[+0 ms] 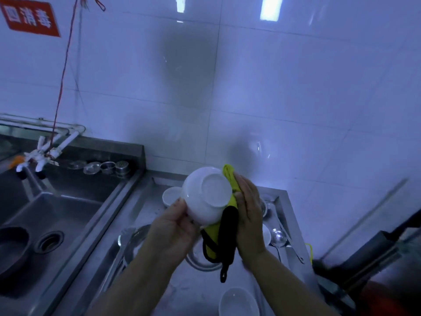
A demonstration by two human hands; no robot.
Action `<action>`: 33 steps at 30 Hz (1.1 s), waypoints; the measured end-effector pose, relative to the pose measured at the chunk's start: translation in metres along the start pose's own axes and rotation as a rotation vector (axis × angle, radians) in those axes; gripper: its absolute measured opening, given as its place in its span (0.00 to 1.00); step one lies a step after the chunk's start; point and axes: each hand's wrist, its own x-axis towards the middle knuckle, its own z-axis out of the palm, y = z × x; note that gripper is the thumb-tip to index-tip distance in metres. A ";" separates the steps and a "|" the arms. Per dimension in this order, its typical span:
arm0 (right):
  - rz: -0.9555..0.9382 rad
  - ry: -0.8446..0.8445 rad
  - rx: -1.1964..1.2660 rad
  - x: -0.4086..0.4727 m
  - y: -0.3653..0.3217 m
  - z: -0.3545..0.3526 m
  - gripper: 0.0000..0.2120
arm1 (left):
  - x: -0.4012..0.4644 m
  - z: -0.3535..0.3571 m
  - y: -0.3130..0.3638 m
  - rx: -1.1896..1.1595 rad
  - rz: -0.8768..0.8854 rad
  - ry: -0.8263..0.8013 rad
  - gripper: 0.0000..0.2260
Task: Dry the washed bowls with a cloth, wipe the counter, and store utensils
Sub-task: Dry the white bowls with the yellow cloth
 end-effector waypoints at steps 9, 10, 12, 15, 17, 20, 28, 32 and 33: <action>0.040 -0.207 -0.162 0.028 0.002 0.015 0.15 | 0.019 -0.033 0.024 0.611 0.122 -0.143 0.10; -0.037 -0.244 -0.254 0.029 0.002 0.017 0.15 | 0.022 -0.036 0.022 0.667 0.147 -0.152 0.10; -0.211 -0.349 -0.473 0.029 0.001 0.023 0.14 | 0.027 -0.041 0.014 0.781 0.208 -0.184 0.08; -0.295 -0.465 -0.618 0.027 0.008 0.030 0.12 | 0.033 -0.048 0.001 0.870 0.257 -0.169 0.08; -0.242 -0.505 -0.564 0.026 0.020 0.027 0.11 | 0.036 -0.054 -0.005 0.922 0.282 -0.157 0.08; -0.011 -0.494 -0.378 0.022 0.045 0.013 0.13 | 0.038 -0.063 -0.015 1.046 0.289 -0.161 0.09; 0.455 -0.314 -0.268 -0.022 0.111 -0.072 0.11 | 0.035 -0.063 -0.066 1.100 0.122 -0.164 0.07; 0.576 -0.137 -0.319 -0.039 0.131 -0.124 0.11 | 0.031 -0.087 -0.112 1.498 0.046 -0.156 0.07; 0.584 -0.111 -0.323 -0.041 0.134 -0.135 0.11 | 0.028 -0.096 -0.124 1.612 0.048 -0.137 0.07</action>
